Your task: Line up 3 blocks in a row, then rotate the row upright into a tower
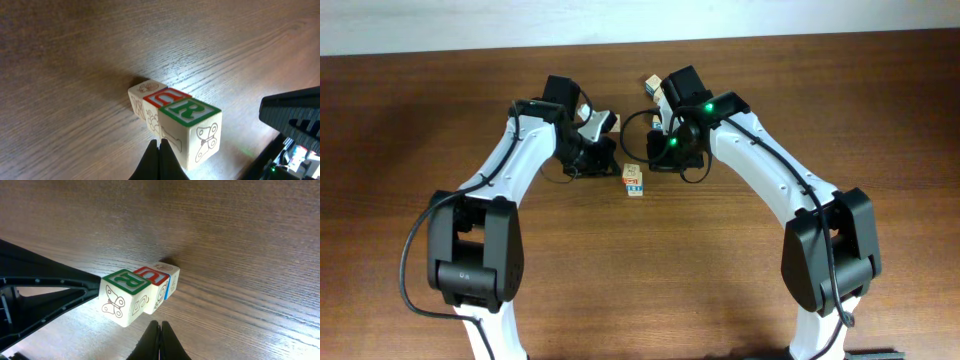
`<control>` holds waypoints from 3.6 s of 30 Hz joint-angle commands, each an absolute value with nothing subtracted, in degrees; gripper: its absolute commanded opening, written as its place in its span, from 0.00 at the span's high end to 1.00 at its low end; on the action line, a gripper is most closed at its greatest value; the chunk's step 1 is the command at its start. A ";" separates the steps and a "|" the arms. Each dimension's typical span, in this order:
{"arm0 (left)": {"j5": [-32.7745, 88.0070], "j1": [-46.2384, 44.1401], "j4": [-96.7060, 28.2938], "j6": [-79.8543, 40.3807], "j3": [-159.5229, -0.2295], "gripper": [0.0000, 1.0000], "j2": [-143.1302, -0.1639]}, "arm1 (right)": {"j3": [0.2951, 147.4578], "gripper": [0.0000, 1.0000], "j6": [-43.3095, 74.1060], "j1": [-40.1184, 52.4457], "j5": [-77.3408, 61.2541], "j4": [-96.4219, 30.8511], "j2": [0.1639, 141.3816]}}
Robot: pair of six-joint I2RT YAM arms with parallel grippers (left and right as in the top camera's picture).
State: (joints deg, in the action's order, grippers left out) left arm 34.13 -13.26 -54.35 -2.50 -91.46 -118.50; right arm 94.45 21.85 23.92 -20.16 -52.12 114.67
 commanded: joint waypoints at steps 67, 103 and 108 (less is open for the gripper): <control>16.01 -13.82 -47.35 -12.64 -92.20 1.00 -116.79 | 95.57 0.94 10.70 24.03 -24.10 -40.66 119.44; 15.20 -10.09 -50.74 -10.26 -97.03 1.00 -116.73 | 111.81 0.73 12.45 15.68 -24.38 -54.30 118.96; 15.16 -6.81 -60.31 -4.08 -108.03 1.00 -115.81 | 123.59 0.65 12.45 10.52 -24.36 -66.22 118.87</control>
